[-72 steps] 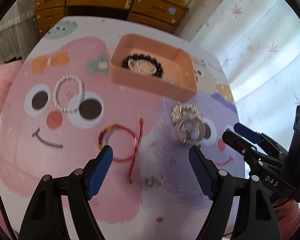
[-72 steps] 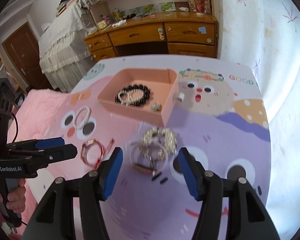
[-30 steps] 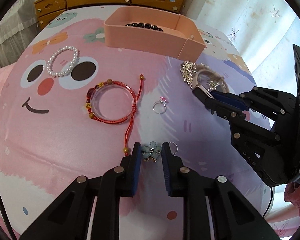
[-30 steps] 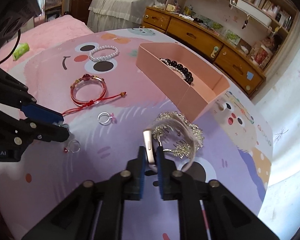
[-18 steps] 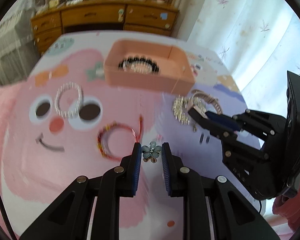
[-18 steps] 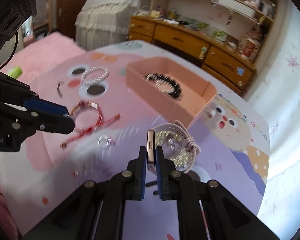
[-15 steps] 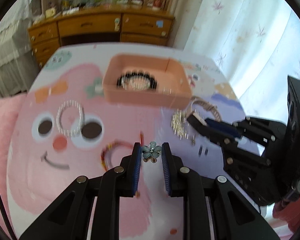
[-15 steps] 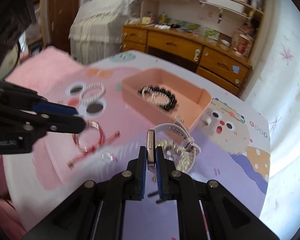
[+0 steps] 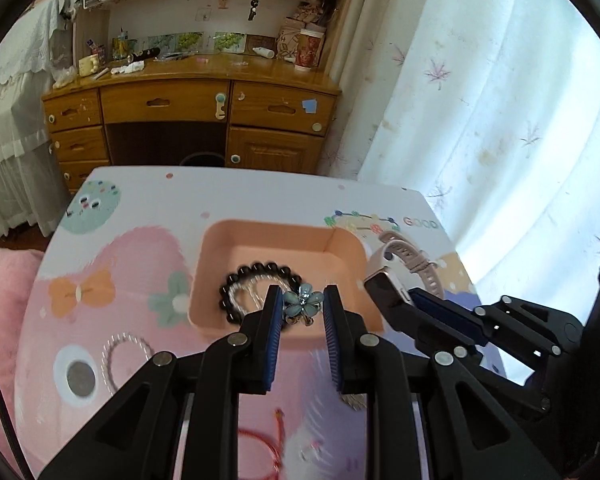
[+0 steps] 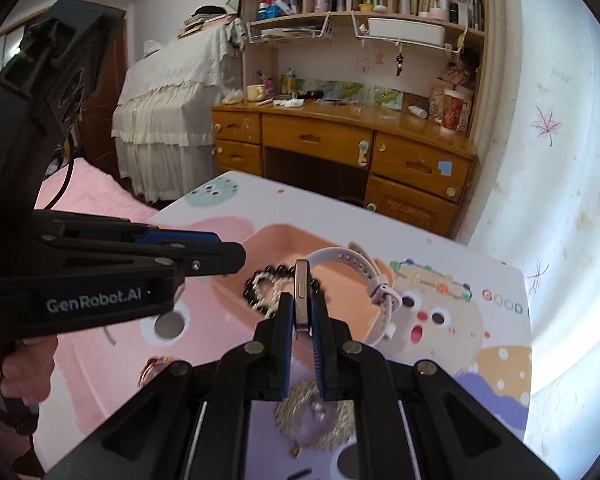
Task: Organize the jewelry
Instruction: 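Drop the flower earring into the pink box while the right gripper carries the rhinestone watch there, then grasp the pearl bracelet with the left gripper while the right gripper grasps a ring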
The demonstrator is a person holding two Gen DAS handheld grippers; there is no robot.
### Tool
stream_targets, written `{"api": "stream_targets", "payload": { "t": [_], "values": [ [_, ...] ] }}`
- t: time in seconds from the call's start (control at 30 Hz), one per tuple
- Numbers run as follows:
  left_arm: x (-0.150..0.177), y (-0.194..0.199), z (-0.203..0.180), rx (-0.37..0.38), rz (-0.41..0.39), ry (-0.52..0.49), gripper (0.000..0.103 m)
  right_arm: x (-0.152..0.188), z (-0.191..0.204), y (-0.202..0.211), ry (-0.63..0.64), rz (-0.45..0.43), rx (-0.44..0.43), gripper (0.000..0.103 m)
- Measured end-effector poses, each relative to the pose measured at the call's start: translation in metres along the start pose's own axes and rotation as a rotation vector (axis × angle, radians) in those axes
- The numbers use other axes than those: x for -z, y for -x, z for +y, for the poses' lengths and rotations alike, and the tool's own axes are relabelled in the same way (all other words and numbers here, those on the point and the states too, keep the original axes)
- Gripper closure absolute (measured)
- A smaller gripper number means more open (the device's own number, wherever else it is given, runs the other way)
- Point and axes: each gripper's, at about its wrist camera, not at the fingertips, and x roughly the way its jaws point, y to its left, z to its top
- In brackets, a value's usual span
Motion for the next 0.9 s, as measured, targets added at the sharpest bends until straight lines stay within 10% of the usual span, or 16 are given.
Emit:
{"api": "stream_targets", "payload": {
  "t": [0.27,0.37,0.47,0.9],
  "values": [
    [-0.023,-0.027,0.017,-0.061,-0.015,-0.018,0.081,-0.003,-0.020,-0.027,-0.141,-0.009,-0.027,0.094],
    [-0.027,-0.035,0.024,-0.112,0.003,-0.036,0.036,-0.001,-0.022,-0.037,-0.181,0.008,-0.029,0.090],
    [-0.028,-0.031,0.031,-0.105,-0.005,-0.042,0.033,0.000,-0.020,-0.038,-0.190,0.015,-0.004,0.072],
    [-0.012,-0.014,0.063,-0.100,0.038,-0.064,0.033,0.016,0.001,-0.022,-0.232,0.083,0.044,0.060]
  ]
}}
